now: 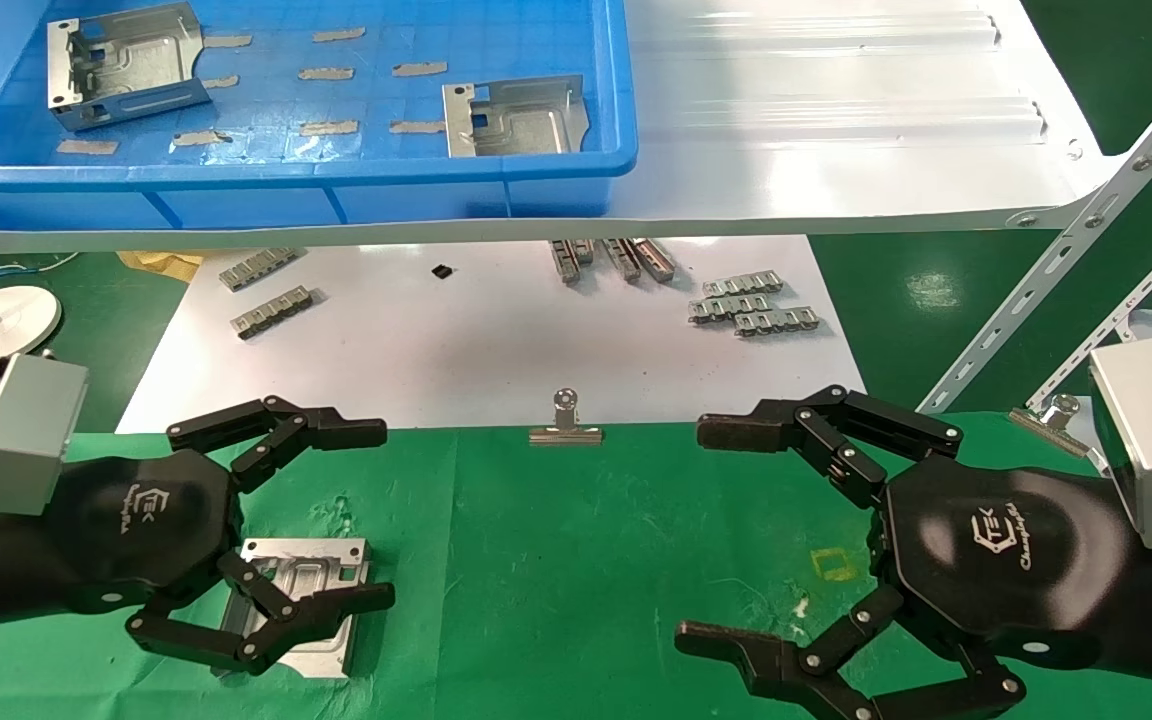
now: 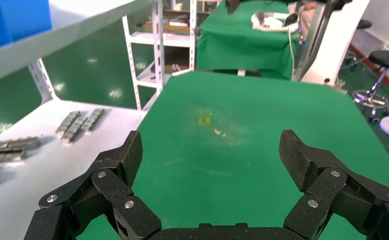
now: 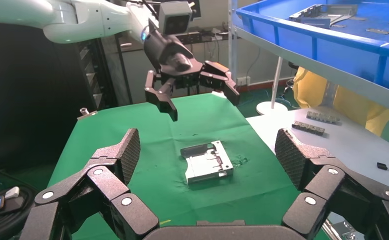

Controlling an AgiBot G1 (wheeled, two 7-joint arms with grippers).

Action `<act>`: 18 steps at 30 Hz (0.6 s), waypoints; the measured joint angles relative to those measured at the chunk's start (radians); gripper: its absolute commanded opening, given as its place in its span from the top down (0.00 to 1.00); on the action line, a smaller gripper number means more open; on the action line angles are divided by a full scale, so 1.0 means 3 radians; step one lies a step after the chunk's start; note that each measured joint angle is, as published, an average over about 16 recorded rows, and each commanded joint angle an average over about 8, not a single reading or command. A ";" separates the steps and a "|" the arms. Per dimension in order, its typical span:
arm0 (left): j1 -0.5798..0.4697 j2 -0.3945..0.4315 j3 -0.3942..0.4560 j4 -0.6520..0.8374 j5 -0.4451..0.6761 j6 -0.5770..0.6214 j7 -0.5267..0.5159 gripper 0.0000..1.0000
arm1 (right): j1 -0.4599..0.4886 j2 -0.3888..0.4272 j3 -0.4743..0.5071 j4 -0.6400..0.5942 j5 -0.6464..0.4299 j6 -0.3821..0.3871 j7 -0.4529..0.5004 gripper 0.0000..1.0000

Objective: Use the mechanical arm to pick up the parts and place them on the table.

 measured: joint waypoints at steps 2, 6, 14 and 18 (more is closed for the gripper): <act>0.0055 -0.0005 -0.0084 -0.0087 0.0008 -0.0012 -0.0063 0.00 | 0.0000 0.0000 0.0000 0.0000 0.0000 0.0000 0.0000 0.00; 0.0163 -0.0014 -0.0252 -0.0259 0.0023 -0.0035 -0.0189 0.00 | 0.0000 0.0000 0.0000 0.0000 0.0000 0.0000 0.0000 0.00; 0.0381 -0.0032 -0.0587 -0.0604 0.0053 -0.0081 -0.0441 0.00 | 0.0000 0.0000 0.0000 0.0000 0.0000 0.0000 0.0000 0.00; 0.0490 -0.0041 -0.0755 -0.0777 0.0068 -0.0104 -0.0566 0.00 | 0.0000 0.0000 0.0000 0.0000 0.0000 0.0000 0.0000 0.00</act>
